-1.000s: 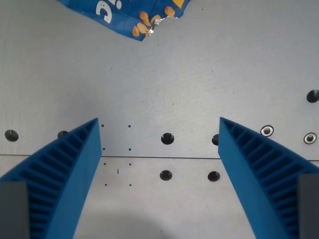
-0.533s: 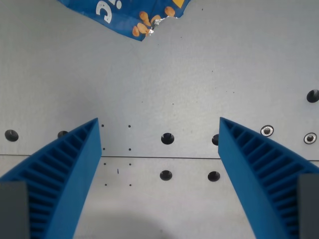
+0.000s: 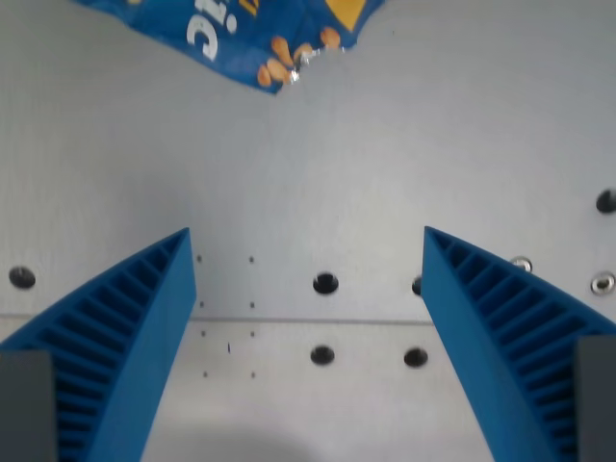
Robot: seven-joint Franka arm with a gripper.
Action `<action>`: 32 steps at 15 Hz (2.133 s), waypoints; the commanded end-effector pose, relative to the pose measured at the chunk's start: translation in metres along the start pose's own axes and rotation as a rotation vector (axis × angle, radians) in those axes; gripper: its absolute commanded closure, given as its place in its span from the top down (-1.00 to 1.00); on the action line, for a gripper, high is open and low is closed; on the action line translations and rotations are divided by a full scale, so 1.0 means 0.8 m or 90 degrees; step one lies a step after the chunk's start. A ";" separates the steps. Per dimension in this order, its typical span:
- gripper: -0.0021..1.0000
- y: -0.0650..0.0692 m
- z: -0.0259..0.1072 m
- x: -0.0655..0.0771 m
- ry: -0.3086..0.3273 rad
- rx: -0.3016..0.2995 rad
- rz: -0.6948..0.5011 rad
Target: Move above the blue bag
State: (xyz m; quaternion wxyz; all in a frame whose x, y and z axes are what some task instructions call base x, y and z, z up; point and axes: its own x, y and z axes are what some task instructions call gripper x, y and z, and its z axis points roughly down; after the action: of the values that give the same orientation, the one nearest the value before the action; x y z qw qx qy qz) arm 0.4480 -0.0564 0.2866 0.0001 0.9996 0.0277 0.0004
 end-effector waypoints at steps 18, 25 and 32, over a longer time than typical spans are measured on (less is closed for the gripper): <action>1.00 -0.023 0.060 0.108 0.007 0.001 0.027; 1.00 -0.030 0.083 0.144 0.012 -0.003 0.029; 1.00 -0.036 0.099 0.168 0.017 -0.009 0.029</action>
State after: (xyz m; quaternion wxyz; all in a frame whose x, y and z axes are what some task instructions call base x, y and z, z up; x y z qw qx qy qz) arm 0.5733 -0.0234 0.2082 0.0009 0.9997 0.0168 0.0148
